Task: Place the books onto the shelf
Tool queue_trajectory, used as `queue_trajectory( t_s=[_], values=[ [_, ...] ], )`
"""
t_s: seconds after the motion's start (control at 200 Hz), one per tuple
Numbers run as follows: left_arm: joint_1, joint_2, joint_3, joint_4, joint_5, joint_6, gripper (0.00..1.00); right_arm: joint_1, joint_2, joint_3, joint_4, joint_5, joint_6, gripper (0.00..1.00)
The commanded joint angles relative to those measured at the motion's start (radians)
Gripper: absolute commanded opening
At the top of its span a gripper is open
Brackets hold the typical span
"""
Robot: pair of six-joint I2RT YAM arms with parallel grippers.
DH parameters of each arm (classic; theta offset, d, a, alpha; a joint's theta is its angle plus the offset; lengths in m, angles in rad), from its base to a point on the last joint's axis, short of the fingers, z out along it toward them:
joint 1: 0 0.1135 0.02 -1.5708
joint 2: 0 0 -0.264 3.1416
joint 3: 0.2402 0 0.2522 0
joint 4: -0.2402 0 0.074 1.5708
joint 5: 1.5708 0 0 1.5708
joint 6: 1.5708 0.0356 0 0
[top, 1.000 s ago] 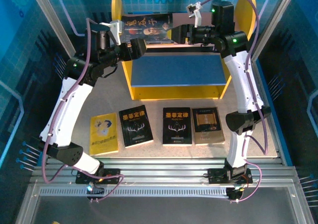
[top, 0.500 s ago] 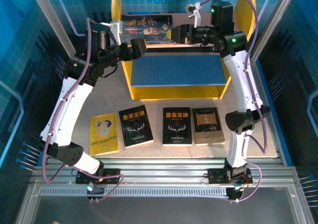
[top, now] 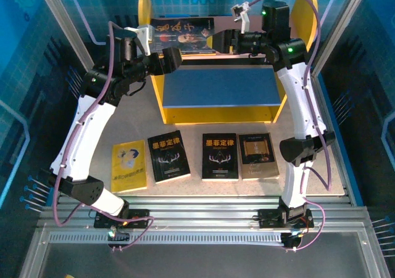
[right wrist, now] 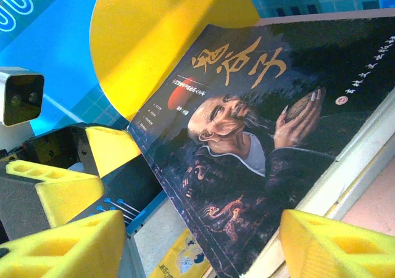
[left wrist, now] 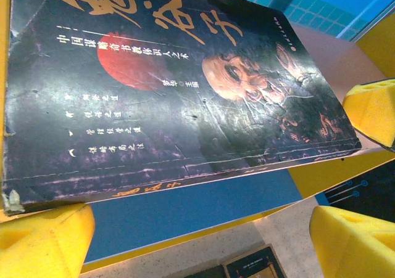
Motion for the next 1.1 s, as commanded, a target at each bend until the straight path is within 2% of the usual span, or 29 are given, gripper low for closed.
queue_trajectory(
  t_s=[0.0,1.096],
  values=[
    [0.014,0.009,0.034,0.045,-0.012,0.028,0.91,0.015,0.021,0.029,0.038,-0.027,0.015,0.68],
    [0.030,0.029,0.069,0.033,-0.010,0.040,0.92,0.015,0.035,0.029,0.059,-0.040,0.032,0.69]
  ],
)
